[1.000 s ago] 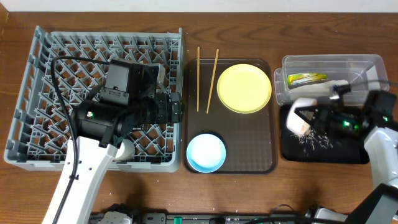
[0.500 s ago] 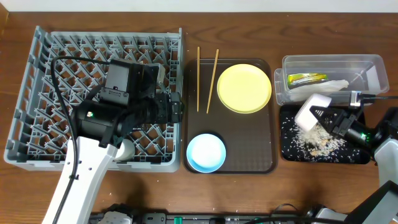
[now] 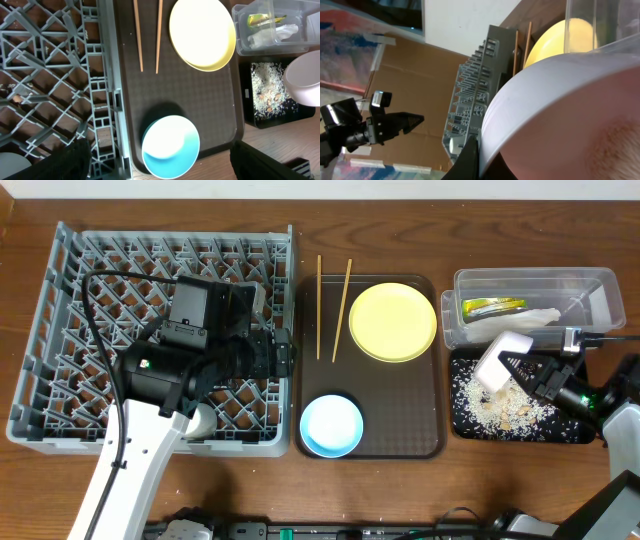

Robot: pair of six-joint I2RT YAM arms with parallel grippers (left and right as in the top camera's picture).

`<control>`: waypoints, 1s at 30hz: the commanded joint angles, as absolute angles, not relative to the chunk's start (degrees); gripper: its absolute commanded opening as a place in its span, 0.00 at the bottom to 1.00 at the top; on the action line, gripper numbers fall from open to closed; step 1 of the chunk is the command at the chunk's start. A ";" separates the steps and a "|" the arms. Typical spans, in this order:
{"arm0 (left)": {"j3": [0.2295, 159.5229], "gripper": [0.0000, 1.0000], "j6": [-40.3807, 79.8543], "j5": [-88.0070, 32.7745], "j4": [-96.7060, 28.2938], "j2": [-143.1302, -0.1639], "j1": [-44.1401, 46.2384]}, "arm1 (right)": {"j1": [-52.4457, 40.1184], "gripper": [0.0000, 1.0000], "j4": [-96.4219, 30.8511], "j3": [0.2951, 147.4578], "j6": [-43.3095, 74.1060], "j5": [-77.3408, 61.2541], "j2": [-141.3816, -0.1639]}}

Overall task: Sort waste into correct bins and load items into the dishwasher
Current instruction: 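Tip the scraps bowl over the black tray to empty the food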

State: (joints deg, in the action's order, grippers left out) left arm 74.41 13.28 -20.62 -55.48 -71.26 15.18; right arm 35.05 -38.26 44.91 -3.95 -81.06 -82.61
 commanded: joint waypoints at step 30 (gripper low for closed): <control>75.24 0.91 13.17 -20.05 -55.59 -71.53 15.35 | 34.44 0.01 -39.42 44.91 -2.39 -76.23 -80.84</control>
State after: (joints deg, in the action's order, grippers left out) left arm 74.41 13.28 -20.62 -55.51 -71.26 15.18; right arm 34.89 -39.77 44.86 -1.34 -73.12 -82.43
